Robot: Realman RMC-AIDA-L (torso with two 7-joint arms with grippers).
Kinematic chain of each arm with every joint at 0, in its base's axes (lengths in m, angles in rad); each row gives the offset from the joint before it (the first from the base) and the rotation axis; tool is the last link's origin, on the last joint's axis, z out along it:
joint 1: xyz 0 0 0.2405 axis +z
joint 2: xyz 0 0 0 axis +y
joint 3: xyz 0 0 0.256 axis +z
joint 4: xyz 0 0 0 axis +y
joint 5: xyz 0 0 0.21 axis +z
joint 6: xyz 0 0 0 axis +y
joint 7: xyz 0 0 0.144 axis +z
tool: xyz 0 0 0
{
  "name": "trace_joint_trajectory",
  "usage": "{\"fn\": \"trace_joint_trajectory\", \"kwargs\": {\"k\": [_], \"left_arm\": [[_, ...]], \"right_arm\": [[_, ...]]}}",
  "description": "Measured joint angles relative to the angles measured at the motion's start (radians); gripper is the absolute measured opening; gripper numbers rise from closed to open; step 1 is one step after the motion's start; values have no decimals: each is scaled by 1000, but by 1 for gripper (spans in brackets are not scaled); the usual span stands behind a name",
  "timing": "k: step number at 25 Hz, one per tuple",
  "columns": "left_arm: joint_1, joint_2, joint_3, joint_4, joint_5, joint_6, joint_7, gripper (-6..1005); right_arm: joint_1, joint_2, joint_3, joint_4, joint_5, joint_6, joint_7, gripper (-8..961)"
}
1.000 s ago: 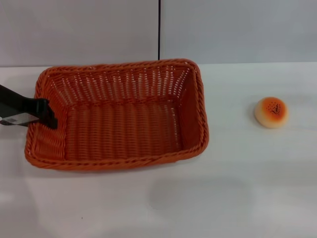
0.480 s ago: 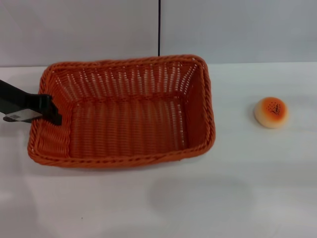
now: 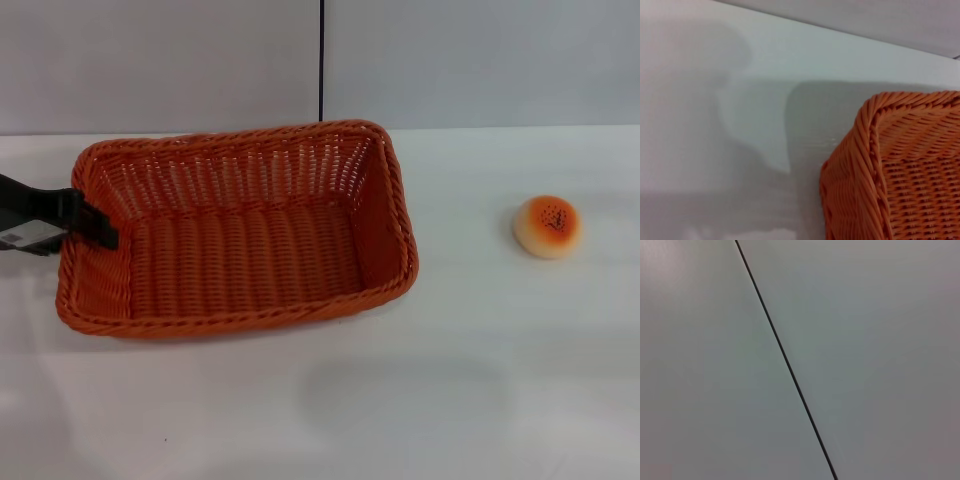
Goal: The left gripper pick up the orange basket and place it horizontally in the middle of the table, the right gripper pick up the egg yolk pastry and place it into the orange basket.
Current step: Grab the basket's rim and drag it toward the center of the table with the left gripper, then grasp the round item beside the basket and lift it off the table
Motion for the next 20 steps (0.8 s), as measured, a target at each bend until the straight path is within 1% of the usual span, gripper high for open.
{"fn": "trace_joint_trajectory", "kwargs": {"k": [2, 4, 7, 11, 12, 13, 15, 16, 17, 20], "left_arm": [[3, 4, -14, 0, -2, 8, 8, 270], [4, 8, -19, 2, -2, 8, 15, 381], [5, 19, -55, 2, -9, 9, 33, 536], [-1, 38, -135, 2, -46, 16, 74, 737], [1, 49, -155, 4, -76, 20, 88, 741], [2, 51, -157, 5, -85, 20, 91, 745], [11, 63, -171, 8, -122, 21, 110, 753], [11, 63, -171, 8, -122, 21, 110, 757], [23, 71, -197, 9, -164, 18, 143, 761], [40, 77, -262, -3, -235, -5, 229, 774]], "right_arm": [[0, 0, 0, -1, 0, 0, 0, 683], [0, 0, 0, -2, 0, 0, 0, 683], [-1, -1, 0, -3, 0, -1, 0, 683], [-6, -1, 1, -8, 0, -4, 11, 682], [-8, -1, 1, -11, 0, -5, 16, 682], [-10, -1, 2, -15, 1, -5, 20, 682], [-12, -1, 2, -19, 6, -6, 23, 682], [-13, -1, 2, -22, 9, -6, 23, 682], [-16, -1, 2, -26, 12, -6, 23, 682], [-23, -1, -11, -49, 2, -5, 31, 682]]}}
